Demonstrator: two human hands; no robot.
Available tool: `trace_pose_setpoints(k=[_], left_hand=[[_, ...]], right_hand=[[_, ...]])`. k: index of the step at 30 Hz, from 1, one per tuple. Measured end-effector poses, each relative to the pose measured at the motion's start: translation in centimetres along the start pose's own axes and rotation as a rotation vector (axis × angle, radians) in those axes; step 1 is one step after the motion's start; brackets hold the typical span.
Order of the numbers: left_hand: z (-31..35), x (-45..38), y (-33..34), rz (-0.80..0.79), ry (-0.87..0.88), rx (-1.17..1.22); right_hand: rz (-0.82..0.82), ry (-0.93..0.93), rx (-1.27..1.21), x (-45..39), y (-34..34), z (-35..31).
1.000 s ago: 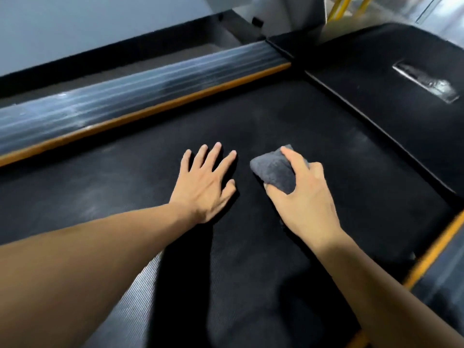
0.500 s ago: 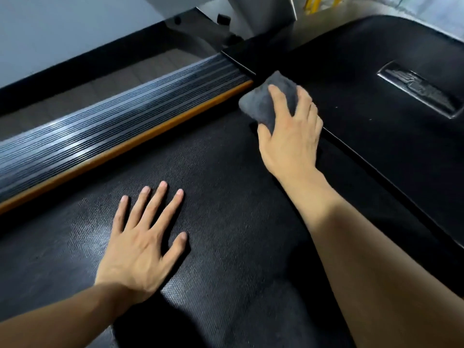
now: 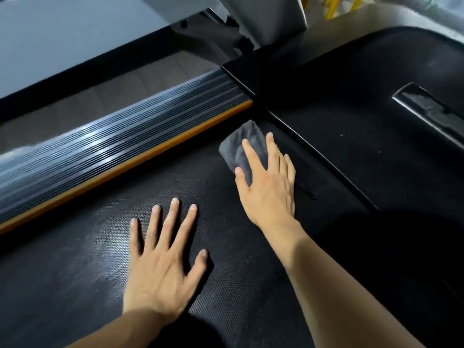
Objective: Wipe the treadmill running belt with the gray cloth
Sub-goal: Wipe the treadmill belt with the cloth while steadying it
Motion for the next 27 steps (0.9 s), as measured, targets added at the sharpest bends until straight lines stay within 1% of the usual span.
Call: trace_pose_setpoints(k=[3, 6, 7, 8, 10, 12, 15, 18, 19, 20, 21, 23, 24, 26, 27], left_hand=[[-0.3, 0.1, -0.3, -0.01, -0.011, -0.015], [-0.2, -0.1, 0.1, -0.067, -0.02, -0.016], [-0.2, -0.1, 0.1, -0.074, -0.028, -0.015], [-0.1, -0.1, 0.0, -0.073, -0.03, -0.009], [-0.1, -0.2, 0.0, -0.08, -0.033, -0.009], [-0.1, -0.2, 0.1, -0.086, -0.034, 0.001], [-0.1, -0.2, 0.0, -0.083, -0.039, 0.016], [-0.1, -0.3, 0.0, -0.075, -0.038, 0.011], [0.0, -0.3, 0.1, -0.075, -0.035, 0.012], [0.0, -0.2, 0.2, -0.072, -0.032, 0.012], [-0.1, -0.3, 0.2, -0.07, -0.031, 0.01], [-0.1, -0.2, 0.2, -0.056, -0.025, 0.008], [0.0, -0.3, 0.1, -0.047, -0.017, 0.009], [0.0, -0.2, -0.1, -0.032, -0.015, 0.002], [0.0, -0.2, -0.1, -0.027, -0.014, 0.0]], right_hand=[[0.059, -0.134, 0.109, -1.1, -0.8, -0.6], [-0.003, -0.288, 0.11, -3.4, -0.9, -0.8], [0.005, -0.332, 0.14, -4.2, -1.1, -0.6], [0.032, -0.325, 0.173, -5.1, -1.3, 0.1], [0.078, -0.167, 0.193, -7.2, -1.4, 2.4], [0.054, -0.035, 0.174, -7.6, -0.3, 2.5], [0.023, 0.03, 0.139, -7.4, 1.2, 1.2], [-0.006, 0.122, 0.078, -7.8, 0.9, 1.4], [-0.013, 0.123, 0.057, -7.3, 0.5, 0.5], [-0.007, 0.082, 0.032, -6.3, 0.1, -1.4], [0.006, -0.002, 0.01, -4.6, -0.1, -4.3], [0.039, -0.216, -0.044, -0.4, -0.5, -9.9], [0.033, -0.308, -0.069, 0.5, -0.5, -11.0], [0.038, -0.454, -0.056, -0.6, -0.5, -9.6], [0.056, -0.437, 0.006, -1.8, -0.4, -7.3]])
Point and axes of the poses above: each hand's wrist, its own x-axis away from the middle knuckle, its own y-axis out of the palm, z = x × y, the point moved 9 cm from there along -x, towards the middle knuckle, and after that the axes turned 15 degrees about x, right-handed, at the moved point
